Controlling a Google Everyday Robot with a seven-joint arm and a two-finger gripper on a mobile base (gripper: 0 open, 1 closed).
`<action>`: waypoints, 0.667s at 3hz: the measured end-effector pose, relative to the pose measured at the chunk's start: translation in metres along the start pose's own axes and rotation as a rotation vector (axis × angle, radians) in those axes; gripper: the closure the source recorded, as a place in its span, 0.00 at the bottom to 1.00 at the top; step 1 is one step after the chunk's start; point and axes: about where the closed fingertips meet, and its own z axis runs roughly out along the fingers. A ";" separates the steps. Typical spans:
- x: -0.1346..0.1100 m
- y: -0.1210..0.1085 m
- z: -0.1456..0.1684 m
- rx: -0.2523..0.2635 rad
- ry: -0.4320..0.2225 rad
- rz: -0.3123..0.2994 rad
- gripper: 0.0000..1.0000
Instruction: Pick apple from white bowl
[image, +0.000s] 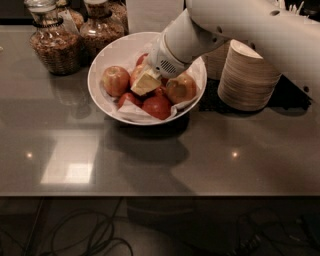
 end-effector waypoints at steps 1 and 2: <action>0.000 0.000 0.000 0.000 0.000 0.000 0.81; 0.000 0.000 0.000 0.000 0.000 0.000 0.58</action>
Offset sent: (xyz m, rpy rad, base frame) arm 0.0000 0.0000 0.0000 0.0000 0.0000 0.0000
